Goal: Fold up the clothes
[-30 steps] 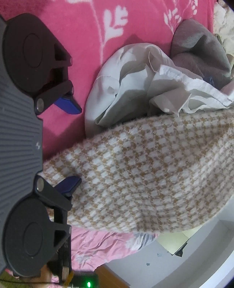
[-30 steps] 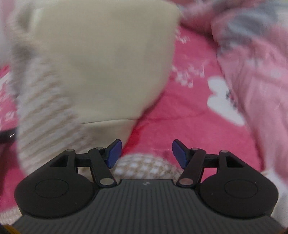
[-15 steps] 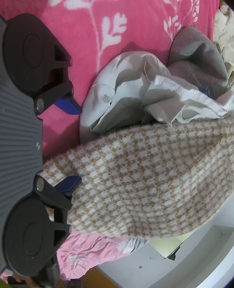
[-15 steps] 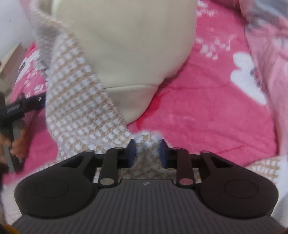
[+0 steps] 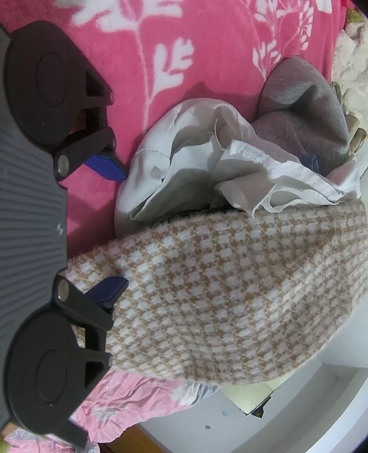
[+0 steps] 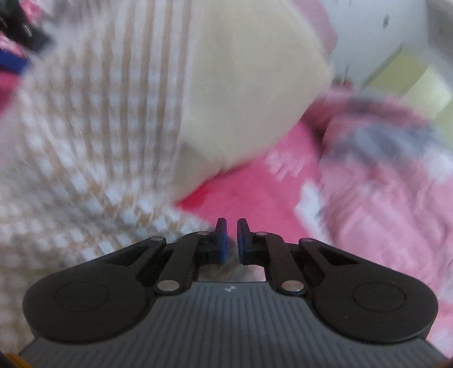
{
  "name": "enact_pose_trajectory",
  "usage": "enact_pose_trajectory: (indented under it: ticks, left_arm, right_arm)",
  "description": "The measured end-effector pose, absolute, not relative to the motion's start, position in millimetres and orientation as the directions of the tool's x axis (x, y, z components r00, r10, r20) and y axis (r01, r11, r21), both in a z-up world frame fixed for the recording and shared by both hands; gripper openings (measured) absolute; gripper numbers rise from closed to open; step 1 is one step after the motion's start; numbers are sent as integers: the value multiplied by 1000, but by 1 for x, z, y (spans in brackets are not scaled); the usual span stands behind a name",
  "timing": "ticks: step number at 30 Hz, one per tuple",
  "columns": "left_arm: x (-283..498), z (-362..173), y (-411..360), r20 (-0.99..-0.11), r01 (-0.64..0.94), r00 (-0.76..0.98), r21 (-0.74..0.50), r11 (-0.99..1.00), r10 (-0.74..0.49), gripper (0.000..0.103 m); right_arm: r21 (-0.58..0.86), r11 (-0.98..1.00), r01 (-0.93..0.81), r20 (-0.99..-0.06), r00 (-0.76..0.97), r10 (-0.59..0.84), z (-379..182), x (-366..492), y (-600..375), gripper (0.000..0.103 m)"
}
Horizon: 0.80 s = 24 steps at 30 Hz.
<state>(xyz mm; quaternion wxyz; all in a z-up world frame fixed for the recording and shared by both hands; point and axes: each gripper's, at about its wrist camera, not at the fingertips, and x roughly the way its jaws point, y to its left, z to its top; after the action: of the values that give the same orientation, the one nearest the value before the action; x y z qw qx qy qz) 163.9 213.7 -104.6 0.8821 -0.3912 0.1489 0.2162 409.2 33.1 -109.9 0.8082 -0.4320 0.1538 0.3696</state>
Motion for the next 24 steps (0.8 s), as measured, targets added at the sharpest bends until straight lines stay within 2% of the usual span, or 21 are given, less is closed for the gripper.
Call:
enact_pose_trajectory:
  ticks: [2,5,7,9,10,11,14,18,21,23,24]
  left_arm:
    - [160,-104,214,-432,-498,863,-632,594,263,76]
    - [155,-104,214,-434,-501,862,-640,583,263,76]
    - [152,-103,214,-436,-503,860,-642,579,264,76]
    - [148,-103,214,-437,-505,859,-644,575,266,76]
    - [146,-103,214,-437,-506,859,-644,574,267,76]
    - [145,-104,213,-437,-507,859,-644,573,269,76]
    - [140,-104,212,-436,-509,858,-644,571,272,76]
    - [134,-104,211,-437,-512,856,-643,570,276,76]
    - [130,-105,210,-438,-515,854,-642,568,280,76]
    - [127,-105,211,-437,-515,854,-644,566,280,76]
    - [125,-104,210,-438,-517,854,-644,565,282,76]
  right_arm:
    - [-600,364,-712,-558,699,448,-107,410,39,7]
    - [-542,427,-724,-539,689,485,-78,409,34,18]
    - [-430,498,-753,-521,657,544,-46,410,18,28]
    - [-246,491,-836,-530,540,654,-21,410,0,37]
    - [-174,463,-869,-523,480,704,-12,408,-5,47]
    - [-135,426,-894,-518,431,739,-7,405,-6,52]
    - [-93,344,-934,-513,341,788,-1,399,2,60]
    - [-33,332,-943,-512,301,804,-2,411,18,63]
    - [19,318,-948,-549,256,796,-8,416,29,57]
    - [9,314,-949,-574,252,779,-8,412,34,8]
    - [-28,314,-949,-571,273,774,-6,406,34,7]
